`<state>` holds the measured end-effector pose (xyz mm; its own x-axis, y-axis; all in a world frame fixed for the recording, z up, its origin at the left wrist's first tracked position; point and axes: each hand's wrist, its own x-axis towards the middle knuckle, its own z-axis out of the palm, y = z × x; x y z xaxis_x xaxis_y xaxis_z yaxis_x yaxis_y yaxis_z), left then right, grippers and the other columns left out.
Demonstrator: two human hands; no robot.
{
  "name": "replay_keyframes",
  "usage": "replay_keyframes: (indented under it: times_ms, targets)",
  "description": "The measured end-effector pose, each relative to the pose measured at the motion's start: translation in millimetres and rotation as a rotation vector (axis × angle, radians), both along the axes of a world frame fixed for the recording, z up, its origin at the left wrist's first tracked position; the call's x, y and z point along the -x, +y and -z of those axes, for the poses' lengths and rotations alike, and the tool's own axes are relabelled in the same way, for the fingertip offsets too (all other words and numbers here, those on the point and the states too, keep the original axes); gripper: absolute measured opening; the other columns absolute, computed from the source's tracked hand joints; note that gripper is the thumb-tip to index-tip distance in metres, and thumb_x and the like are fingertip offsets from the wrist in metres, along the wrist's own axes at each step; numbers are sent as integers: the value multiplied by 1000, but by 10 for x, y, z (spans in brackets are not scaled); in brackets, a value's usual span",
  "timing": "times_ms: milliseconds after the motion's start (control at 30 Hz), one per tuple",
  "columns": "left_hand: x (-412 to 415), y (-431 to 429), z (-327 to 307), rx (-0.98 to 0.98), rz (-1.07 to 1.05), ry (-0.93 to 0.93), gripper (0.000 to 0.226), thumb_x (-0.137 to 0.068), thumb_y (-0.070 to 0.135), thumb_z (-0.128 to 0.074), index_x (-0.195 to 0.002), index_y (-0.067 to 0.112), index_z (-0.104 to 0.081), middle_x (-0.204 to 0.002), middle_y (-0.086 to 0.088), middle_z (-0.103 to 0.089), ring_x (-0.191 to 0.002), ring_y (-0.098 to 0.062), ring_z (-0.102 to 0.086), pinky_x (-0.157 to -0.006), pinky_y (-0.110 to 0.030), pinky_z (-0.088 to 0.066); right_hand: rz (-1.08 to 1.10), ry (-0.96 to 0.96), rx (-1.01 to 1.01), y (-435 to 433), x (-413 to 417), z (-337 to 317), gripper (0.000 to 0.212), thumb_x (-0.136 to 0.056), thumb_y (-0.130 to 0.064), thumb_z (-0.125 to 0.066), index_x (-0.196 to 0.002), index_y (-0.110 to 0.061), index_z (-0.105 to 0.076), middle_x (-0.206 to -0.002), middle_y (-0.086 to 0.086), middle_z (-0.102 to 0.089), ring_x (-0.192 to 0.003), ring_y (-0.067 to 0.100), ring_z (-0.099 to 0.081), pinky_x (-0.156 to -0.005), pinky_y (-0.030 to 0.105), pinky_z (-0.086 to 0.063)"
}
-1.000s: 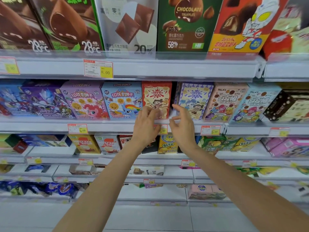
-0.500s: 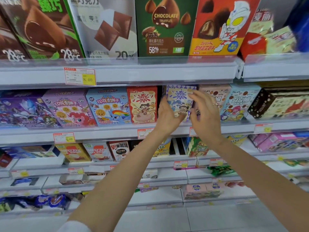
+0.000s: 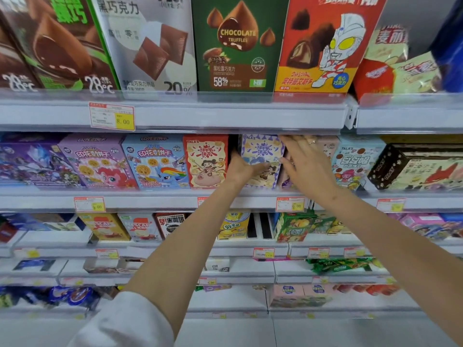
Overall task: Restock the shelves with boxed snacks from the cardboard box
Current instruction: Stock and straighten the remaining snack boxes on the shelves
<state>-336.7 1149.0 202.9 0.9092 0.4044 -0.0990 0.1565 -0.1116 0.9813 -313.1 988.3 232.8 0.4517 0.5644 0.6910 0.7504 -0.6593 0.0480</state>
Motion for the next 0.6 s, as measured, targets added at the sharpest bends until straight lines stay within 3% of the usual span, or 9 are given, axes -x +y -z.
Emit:
replay_keyframes:
  times_ms: [233, 367, 600]
  targets:
    - [1, -53, 70, 15, -45, -55, 82, -69, 17, -82, -132, 7, -31, -126, -11, -55, -116, -24, -54, -104, -41, -42, -30, 91, 3, -53, -31, -161, 23, -87, -8, -63, -106, 4, -60, -81, 22, -64, -75, 36, -61, -73, 43, -46]
    - [-19, -92, 122, 30, -70, -76, 82, -68, 20, -83, -132, 8, -33, -124, -11, -57, -114, -25, -56, -102, -44, -43, 37, 137, 95, -41, -94, -199, 23, -93, -18, -56, -99, 4, -62, -88, 24, -64, -85, 37, -60, -80, 44, -42]
    - [-36, -190, 180, -13, -151, -111, 85, -69, 25, -82, -137, 9, -33, -128, -9, -57, -116, -25, -56, -99, -44, -45, 22, 167, 71, -52, -150, -213, 24, -96, -17, -49, -94, 1, -64, -90, 23, -66, -86, 36, -61, -84, 42, -42]
